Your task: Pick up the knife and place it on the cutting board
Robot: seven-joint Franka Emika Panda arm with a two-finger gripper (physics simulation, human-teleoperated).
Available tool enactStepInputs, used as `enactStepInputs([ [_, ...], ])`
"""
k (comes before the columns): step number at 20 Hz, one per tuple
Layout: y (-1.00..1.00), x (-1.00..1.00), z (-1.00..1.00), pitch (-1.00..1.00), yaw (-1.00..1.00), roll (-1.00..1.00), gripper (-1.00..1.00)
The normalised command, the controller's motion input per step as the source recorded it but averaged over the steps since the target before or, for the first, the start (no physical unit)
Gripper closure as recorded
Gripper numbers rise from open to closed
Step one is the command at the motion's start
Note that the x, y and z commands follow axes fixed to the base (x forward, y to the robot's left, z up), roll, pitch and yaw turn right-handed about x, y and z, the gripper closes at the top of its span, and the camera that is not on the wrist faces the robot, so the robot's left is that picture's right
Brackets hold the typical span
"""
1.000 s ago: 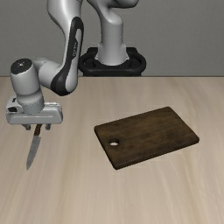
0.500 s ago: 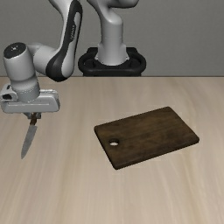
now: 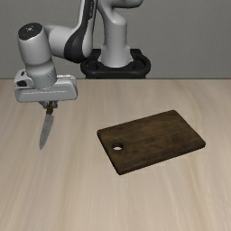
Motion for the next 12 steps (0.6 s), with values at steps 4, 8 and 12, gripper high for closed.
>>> enactStepInputs([
  [4, 1.0, 0.0, 0.0, 0.0, 0.0, 0.0, 1.0],
  [8, 1.0, 0.0, 0.0, 0.0, 0.0, 0.0, 1.0],
  [12, 1.0, 0.0, 0.0, 0.0, 0.0, 0.0, 1.0],
])
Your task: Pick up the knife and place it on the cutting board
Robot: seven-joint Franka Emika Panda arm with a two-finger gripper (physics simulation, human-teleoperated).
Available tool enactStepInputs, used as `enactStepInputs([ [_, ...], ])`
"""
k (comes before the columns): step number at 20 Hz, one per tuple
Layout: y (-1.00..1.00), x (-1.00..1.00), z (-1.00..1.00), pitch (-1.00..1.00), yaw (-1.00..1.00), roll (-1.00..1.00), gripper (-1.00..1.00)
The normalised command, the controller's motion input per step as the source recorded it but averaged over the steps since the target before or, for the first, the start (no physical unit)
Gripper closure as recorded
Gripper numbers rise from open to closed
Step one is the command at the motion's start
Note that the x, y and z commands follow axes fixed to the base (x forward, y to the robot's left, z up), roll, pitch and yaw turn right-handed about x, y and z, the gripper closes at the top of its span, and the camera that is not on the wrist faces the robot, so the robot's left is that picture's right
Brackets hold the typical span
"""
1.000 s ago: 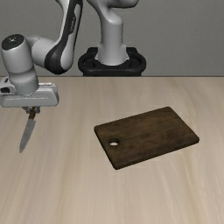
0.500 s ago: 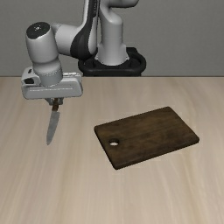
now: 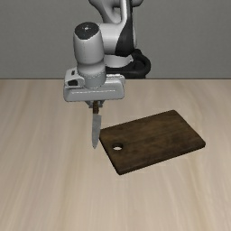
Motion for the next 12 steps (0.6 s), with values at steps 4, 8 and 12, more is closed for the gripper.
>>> enactStepInputs([
  [4, 1.0, 0.0, 0.0, 0.0, 0.0, 0.0, 1.0],
  [8, 1.0, 0.0, 0.0, 0.0, 0.0, 0.0, 1.0],
  [12, 1.0, 0.0, 0.0, 0.0, 0.0, 0.0, 1.0],
])
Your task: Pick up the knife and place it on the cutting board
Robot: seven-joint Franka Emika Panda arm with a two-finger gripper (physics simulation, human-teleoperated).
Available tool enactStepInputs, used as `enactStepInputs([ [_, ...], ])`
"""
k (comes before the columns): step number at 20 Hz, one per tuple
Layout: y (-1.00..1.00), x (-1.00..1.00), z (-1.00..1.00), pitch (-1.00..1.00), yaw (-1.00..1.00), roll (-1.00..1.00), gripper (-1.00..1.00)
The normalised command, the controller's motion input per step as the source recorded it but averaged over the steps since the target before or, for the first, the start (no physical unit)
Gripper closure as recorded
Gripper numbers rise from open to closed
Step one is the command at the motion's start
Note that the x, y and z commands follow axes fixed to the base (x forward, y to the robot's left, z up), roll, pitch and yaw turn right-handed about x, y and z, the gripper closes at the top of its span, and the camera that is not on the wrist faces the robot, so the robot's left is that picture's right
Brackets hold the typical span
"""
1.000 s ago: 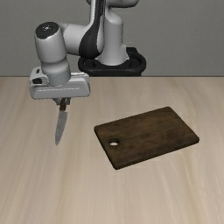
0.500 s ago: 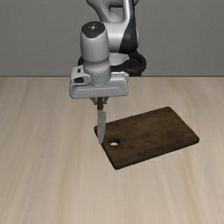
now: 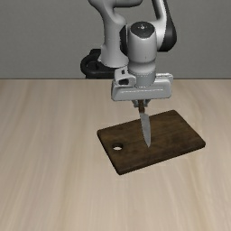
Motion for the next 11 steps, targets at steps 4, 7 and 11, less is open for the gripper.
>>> enactStepInputs([
  [4, 0.25, -0.25, 0.0, 0.0, 0.0, 0.0, -1.0],
  [7, 0.0, 0.0, 0.0, 0.0, 0.0, 0.0, -1.0],
  [11, 0.0, 0.0, 0.0, 0.0, 0.0, 0.0, -1.0],
])
